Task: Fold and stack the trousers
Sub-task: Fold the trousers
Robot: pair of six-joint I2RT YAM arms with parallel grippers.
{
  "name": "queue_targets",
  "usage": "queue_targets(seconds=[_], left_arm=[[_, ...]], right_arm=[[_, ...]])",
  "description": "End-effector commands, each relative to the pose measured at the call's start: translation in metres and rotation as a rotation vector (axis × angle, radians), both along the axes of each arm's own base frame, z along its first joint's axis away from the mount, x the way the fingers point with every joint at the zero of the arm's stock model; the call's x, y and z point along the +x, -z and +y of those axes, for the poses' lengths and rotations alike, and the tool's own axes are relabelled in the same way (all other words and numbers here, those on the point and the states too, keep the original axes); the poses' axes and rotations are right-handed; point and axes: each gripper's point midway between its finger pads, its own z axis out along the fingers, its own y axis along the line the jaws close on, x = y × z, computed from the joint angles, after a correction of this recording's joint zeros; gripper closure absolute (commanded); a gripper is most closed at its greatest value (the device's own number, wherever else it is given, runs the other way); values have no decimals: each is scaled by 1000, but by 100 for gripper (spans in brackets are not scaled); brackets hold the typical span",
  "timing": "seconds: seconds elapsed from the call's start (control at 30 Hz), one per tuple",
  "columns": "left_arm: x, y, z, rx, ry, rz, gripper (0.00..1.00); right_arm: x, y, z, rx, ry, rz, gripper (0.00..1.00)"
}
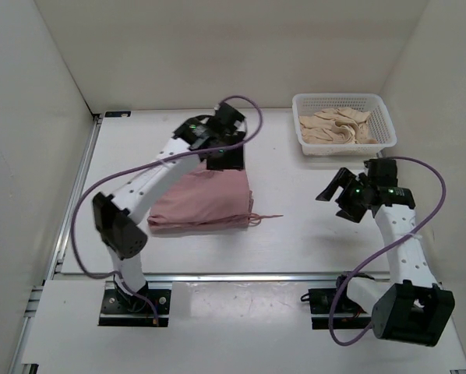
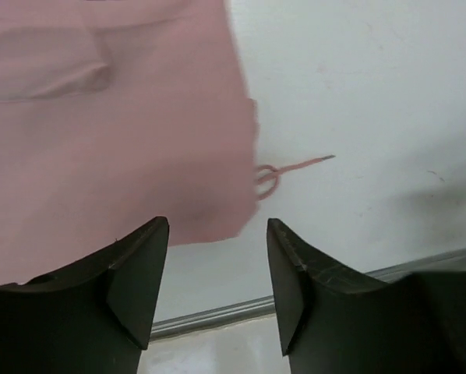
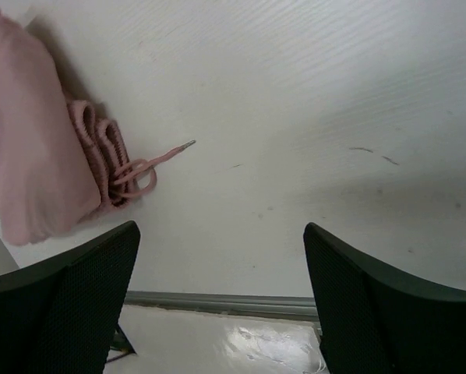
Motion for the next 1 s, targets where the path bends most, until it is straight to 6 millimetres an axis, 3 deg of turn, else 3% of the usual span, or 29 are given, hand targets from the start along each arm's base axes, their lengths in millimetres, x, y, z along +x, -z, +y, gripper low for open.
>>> queue_targets(seconds=[0.0, 0.03, 0.07, 0.13, 0.17, 0.23, 0.27, 0.3, 0.33, 0.37, 0.43, 0.63, 0.8, 0.83, 0.87, 0.97], left_arm=[[2, -52, 61, -81, -92, -106, 38], [5, -34, 84, -37, -143, -74, 54], [4, -28, 95, -25, -165, -61, 58], [1, -26, 125, -10, -230, -57, 58], [-4, -16, 135, 2, -257, -31, 57], [-12, -25, 153, -22, -302, -55, 52], [-13, -23, 166, -18, -334, -51, 52], [-18, -32, 171, -42, -342, -71, 51], [-19, -37, 176, -51, -356, -86, 51], [-20, -40, 184, -54, -376, -92, 51], [-29, -47, 191, -56, -378, -107, 51], [-46, -42, 216, -42, -429, -101, 51], [-51, -37, 221, -37, -440, -93, 51], [-51, -37, 224, -36, -449, -93, 51], [-51, -37, 224, -36, -449, -93, 51], [-51, -37, 224, -31, -442, -94, 51]], right_arm=[[16, -16, 44, 58, -160, -101, 13], [17, -26, 71, 65, -242, -121, 17], [19, -29, 85, 61, -291, -132, 17], [22, -22, 123, 46, -412, -100, 17], [29, -8, 133, 27, -445, -59, 14], [46, -19, 165, 39, -552, -118, 3], [53, -1, 173, 32, -566, -63, 1], [70, -15, 186, 33, -588, -111, 1], [79, -13, 192, 20, -598, -114, 1], [86, 4, 201, 10, -619, -74, 1], [109, 13, 214, -6, -620, -79, 14], [136, 48, 250, -8, -665, -37, 24], [141, 63, 269, -23, -680, -24, 54], [140, 58, 275, -16, -682, -31, 61], [142, 59, 273, -29, -674, -34, 82], [132, 33, 271, -80, -643, -92, 100]])
